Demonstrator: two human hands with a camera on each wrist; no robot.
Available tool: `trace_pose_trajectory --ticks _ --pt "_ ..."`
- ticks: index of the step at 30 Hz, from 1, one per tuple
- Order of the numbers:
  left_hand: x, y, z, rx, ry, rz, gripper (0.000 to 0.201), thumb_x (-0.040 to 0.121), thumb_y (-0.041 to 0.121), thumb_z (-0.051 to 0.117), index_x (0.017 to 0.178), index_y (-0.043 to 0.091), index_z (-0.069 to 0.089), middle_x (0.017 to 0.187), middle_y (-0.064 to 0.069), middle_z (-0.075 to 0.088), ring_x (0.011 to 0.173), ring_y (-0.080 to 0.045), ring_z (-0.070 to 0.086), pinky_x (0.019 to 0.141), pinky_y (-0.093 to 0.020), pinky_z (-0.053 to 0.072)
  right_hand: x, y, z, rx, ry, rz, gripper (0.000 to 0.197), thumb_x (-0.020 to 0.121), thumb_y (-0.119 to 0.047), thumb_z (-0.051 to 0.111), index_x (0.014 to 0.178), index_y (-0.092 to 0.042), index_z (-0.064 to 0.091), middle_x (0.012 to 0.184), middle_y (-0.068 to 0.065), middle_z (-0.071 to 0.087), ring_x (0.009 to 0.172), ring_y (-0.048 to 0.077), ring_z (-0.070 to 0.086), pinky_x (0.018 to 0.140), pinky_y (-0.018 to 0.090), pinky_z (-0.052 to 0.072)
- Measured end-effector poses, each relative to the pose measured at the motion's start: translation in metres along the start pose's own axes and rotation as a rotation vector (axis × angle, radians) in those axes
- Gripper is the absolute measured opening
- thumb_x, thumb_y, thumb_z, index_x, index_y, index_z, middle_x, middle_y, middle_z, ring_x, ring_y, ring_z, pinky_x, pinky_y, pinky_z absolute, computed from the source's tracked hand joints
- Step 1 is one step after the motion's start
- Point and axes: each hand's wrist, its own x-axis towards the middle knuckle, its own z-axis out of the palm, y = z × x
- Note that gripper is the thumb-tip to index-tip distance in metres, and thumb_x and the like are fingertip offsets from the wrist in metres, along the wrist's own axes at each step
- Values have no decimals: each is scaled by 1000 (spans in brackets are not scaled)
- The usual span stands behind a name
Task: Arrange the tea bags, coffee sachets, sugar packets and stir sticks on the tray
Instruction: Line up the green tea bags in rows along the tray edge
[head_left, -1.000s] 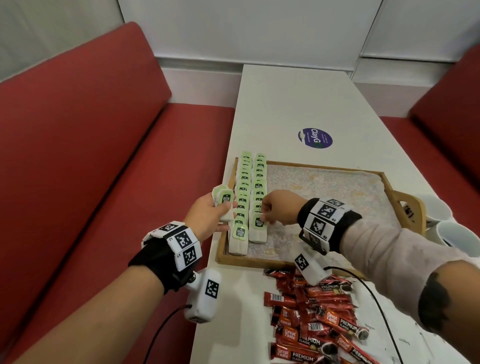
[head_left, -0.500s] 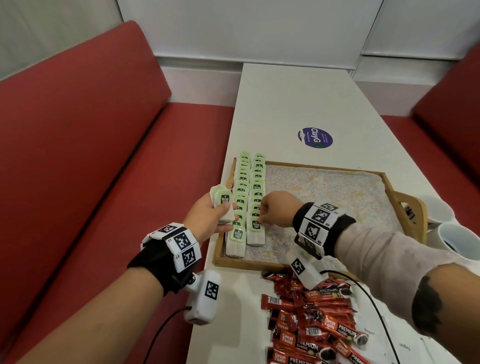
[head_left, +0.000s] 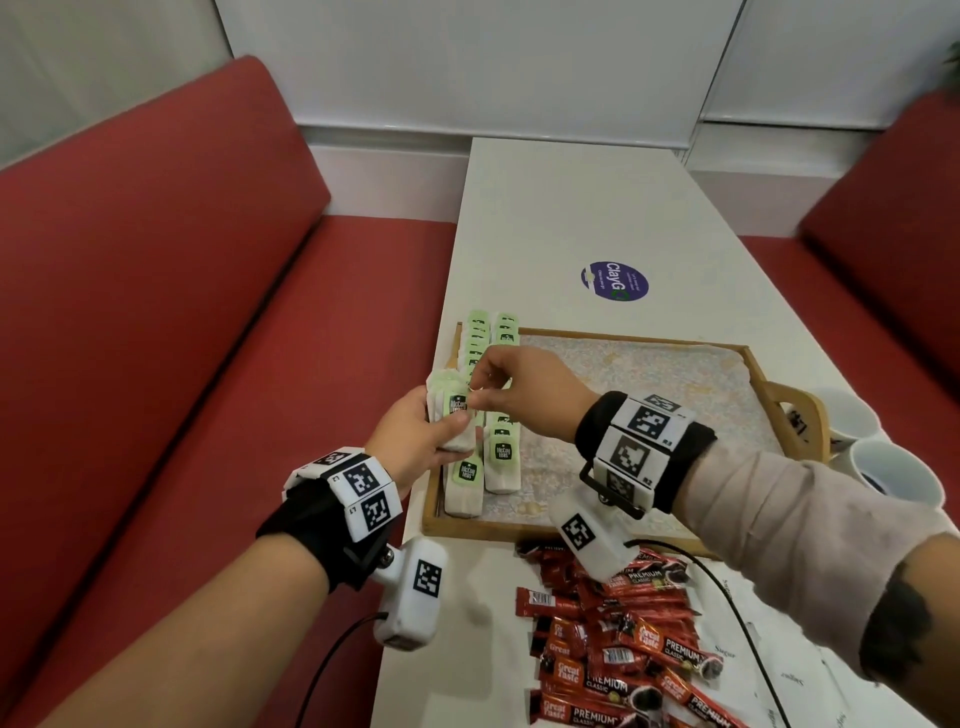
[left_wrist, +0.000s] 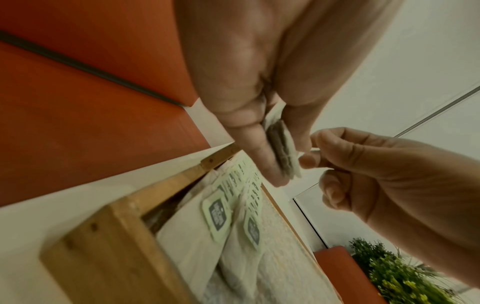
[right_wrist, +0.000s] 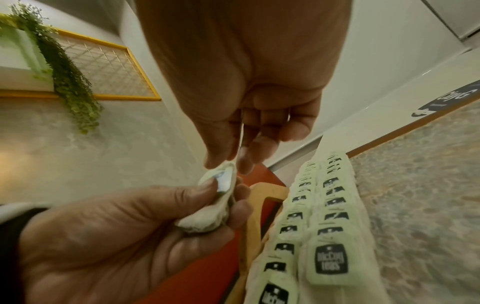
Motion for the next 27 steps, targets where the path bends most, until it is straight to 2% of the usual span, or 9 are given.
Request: trace_pose_trajectory --ticks 3,6,10,12,16,18,19,22,27 --pt "-1 -1 -1 9 -3 18 35 92 -4 53 125 5 49 98 -5 64 79 -10 68 66 -27 57 -1 -3 3 39 11 20 15 81 -26 74 84 -21 60 81 -1 64 67 8 55 67 29 49" --pt "-1 -2 -1 49 -3 35 31 89 -4 57 118 5 52 91 -2 64 81 -13 65 71 -31 56 -2 -4 5 48 21 34 17 79 -26 76 86 -19 61 76 -4 61 60 4 52 65 28 48" --pt "-2 -1 0 56 2 33 32 85 -6 61 114 8 54 94 -5 66 88 -21 66 79 -39 56 -3 -3 3 39 26 48 21 76 -26 78 87 -18 62 74 -6 60 60 4 52 65 27 47" --pt "-1 -1 1 53 -5 27 34 84 -6 62 115 6 55 99 -9 67 92 -25 66 82 -41 56 -3 -3 1 26 19 34 20 76 -25 78 83 -15 62 72 -7 58 62 7 52 65 30 49" --pt "0 0 4 47 13 41 28 88 4 62 115 7 56 102 -9 68 90 -21 68 72 -30 58 -4 -1 -2 27 10 22 20 79 -21 76 76 -12 58 70 -4 57 60 9 50 65 33 50" --pt "1 1 6 21 44 44 16 94 13 55 109 12 58 99 -7 69 85 -17 68 67 -24 58 -4 1 -4 77 8 36 22 81 -17 74 73 -14 54 69 -2 57 55 10 50 59 31 49" --pt "1 2 6 3 63 43 14 96 15 50 107 14 58 98 -6 69 84 -16 68 65 -23 58 -3 2 -5 112 6 46 23 82 -15 73 72 -15 52 68 0 58 51 10 51 53 27 48" --pt "4 3 5 -10 105 52 17 100 14 42 109 13 56 99 -7 67 85 -16 67 63 -22 58 -6 7 -11 146 -6 73 22 84 -12 71 73 -19 53 63 -2 61 44 11 53 45 17 41" --pt "8 2 -2 17 170 57 15 101 14 41 109 13 54 93 -4 65 81 -14 67 68 -24 58 -10 16 -17 106 -56 120 20 87 -10 67 75 -22 56 62 -6 59 43 7 52 47 16 41"
